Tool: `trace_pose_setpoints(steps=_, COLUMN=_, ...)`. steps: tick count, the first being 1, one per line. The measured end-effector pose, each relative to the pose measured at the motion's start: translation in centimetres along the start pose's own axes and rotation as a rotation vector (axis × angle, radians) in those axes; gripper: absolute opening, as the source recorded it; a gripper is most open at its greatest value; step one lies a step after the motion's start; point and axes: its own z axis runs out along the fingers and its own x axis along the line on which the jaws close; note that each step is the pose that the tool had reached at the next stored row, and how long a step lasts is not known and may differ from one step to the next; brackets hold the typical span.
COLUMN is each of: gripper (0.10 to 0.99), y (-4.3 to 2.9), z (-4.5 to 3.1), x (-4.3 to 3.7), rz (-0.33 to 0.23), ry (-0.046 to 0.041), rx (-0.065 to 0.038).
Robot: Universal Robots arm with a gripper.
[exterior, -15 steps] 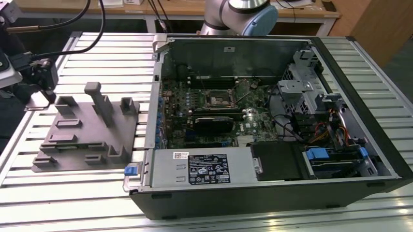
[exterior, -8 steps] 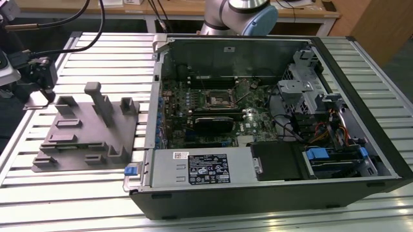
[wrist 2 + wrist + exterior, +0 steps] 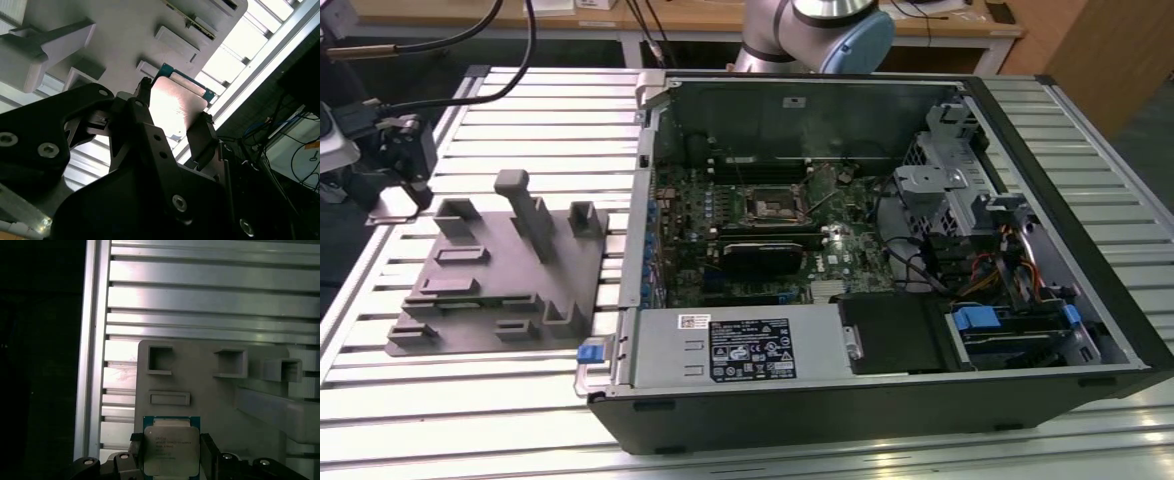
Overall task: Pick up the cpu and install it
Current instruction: 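Pick up the cpu and move it towards the insertion slot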
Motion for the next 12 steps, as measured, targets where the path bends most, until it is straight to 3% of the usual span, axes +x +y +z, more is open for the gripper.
trace_pose_setpoints(steps=12, gripper=0.541, y=0.01, z=-0.46, x=0.0, rz=0.0, ry=0.0, rx=0.0)
